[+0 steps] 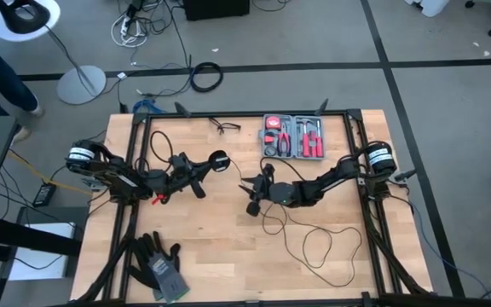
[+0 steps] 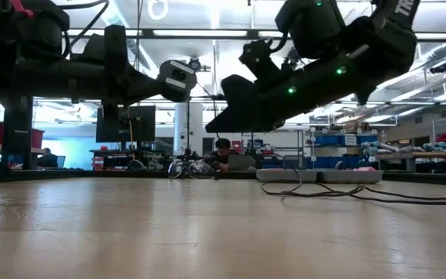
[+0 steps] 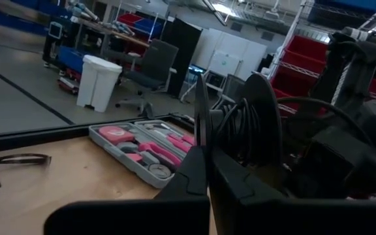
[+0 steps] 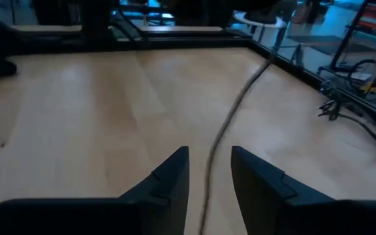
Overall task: Coil cords
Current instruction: Coil the black wire onto the spool
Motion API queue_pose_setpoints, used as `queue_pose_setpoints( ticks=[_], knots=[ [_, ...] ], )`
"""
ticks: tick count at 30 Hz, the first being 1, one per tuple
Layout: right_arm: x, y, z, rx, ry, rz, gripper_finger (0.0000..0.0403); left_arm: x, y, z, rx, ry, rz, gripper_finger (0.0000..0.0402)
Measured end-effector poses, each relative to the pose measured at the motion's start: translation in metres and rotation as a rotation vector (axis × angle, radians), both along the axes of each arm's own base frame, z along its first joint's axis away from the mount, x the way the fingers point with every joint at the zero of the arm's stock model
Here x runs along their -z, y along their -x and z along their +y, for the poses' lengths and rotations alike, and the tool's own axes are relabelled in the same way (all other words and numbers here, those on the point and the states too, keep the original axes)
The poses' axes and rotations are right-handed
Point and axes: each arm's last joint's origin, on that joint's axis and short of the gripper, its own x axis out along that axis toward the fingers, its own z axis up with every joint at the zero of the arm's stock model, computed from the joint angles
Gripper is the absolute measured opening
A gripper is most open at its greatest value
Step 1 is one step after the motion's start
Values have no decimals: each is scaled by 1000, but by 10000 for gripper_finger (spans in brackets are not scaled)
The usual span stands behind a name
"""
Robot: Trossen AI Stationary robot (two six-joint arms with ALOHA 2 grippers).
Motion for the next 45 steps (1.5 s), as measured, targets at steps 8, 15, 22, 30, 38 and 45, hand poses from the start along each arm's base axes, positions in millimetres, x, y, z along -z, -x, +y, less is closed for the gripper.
queue_pose_setpoints(
  ticks=[8, 15, 22, 30, 38, 45],
  knots=[
    [1, 0, -2, 19, -27, 5, 94, 0, 0, 0, -2, -1, 0, 0],
    [3, 1, -1, 16, -29, 23, 49, 0, 0, 0, -2, -1, 0, 1],
    [4, 1, -1, 26, -58, 15, 7, 0, 0, 0, 0, 5, -3, 1],
    [5, -5, -14, 77, -165, 61, 2, -10, -15, -2, 8, 25, -45, 1],
    [-8, -21, -16, 13, -158, 130, 1, -16, -54, -2, -99, -11, 178, 1],
    [-15, -30, -11, -109, -198, 171, 0, -30, -82, -3, -148, -96, 358, 0]
  ],
)
